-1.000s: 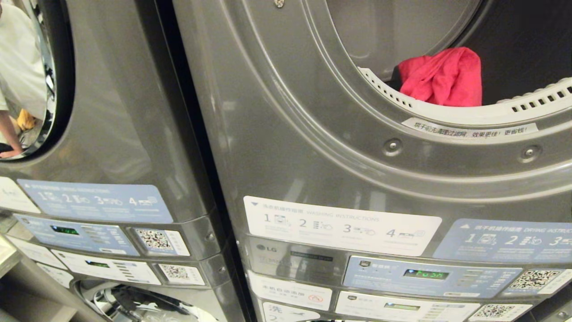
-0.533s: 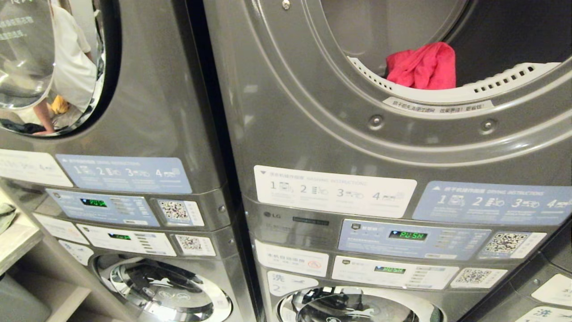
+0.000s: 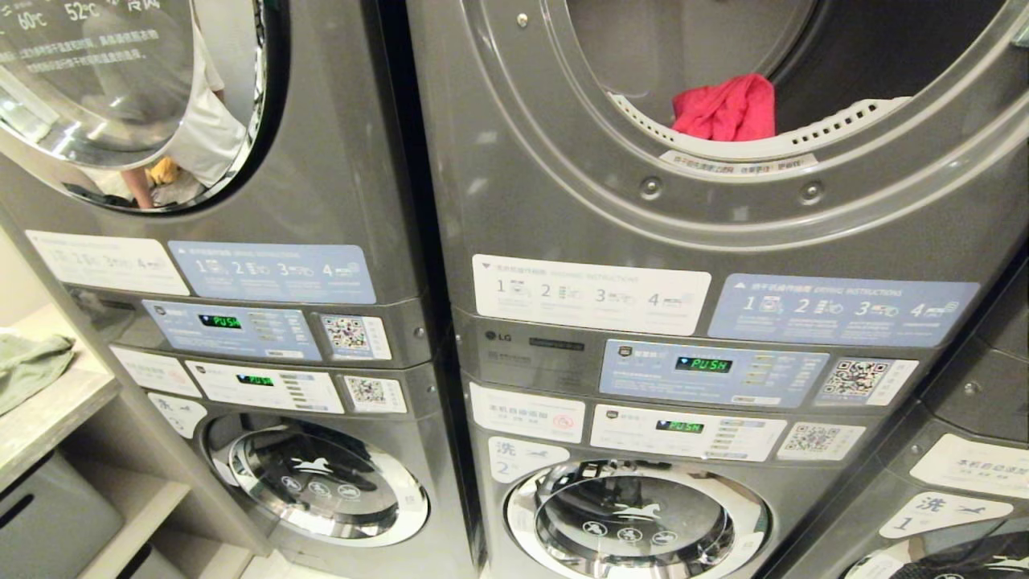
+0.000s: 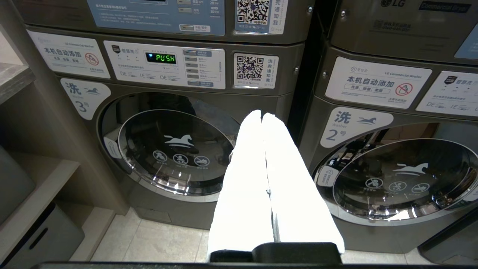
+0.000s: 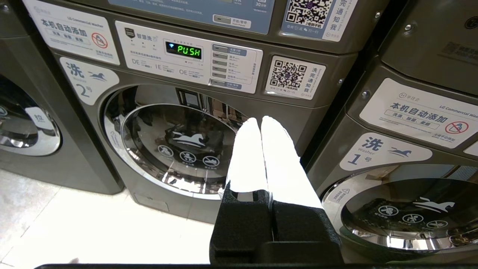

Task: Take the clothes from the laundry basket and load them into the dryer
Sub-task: Close the dryer

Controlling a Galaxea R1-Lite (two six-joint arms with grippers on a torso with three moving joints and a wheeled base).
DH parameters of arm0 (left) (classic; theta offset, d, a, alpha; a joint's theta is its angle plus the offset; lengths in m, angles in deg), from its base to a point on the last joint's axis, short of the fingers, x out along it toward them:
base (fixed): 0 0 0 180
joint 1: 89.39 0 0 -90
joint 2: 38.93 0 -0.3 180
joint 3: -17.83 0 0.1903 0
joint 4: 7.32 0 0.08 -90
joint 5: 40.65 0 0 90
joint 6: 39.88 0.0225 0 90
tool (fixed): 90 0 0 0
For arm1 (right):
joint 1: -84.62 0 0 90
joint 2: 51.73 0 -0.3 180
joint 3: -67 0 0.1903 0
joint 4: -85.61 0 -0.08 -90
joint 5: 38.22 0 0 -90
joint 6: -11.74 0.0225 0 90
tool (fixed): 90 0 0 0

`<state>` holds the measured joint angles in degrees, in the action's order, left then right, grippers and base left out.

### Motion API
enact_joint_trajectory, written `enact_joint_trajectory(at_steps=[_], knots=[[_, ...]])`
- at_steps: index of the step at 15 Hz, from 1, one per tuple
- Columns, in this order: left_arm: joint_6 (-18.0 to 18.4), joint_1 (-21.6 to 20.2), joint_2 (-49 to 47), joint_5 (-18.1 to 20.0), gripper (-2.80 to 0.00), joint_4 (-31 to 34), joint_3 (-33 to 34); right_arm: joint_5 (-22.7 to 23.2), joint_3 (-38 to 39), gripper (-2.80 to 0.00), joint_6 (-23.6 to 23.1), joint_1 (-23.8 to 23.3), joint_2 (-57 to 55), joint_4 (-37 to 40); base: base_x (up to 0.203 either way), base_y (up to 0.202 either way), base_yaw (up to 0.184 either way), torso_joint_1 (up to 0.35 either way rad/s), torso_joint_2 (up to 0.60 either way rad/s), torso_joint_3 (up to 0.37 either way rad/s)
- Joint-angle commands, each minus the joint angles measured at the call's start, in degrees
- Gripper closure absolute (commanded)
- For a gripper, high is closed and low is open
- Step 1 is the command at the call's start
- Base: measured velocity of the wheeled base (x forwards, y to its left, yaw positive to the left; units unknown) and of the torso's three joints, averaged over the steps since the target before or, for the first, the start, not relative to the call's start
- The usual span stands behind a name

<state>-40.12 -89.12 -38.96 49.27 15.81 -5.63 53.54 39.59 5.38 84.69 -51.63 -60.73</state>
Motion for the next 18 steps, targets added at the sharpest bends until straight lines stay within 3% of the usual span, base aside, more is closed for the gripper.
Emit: enact_joint_trajectory(at_steps=[1,8,18], knots=[[-0.02,0.00,0.11,-0.01,0.00,-0.02,0.01,-0.09,0.00,0.00,0.04,0.01,-0.01,0.08,0.000,0.000,0.000,0.000,0.00,0.000],[-0.02,0.00,0.05,-0.01,0.00,-0.02,0.01,-0.26,-0.08,0.00,0.46,0.01,-0.01,0.08,0.001,-0.025,0.003,0.004,0.00,-0.001],[0.07,0.00,0.02,-0.01,0.00,-0.02,0.01,-0.35,-0.08,0.00,2.94,0.01,-0.01,0.08,0.000,-0.193,0.000,0.003,0.00,0.003]])
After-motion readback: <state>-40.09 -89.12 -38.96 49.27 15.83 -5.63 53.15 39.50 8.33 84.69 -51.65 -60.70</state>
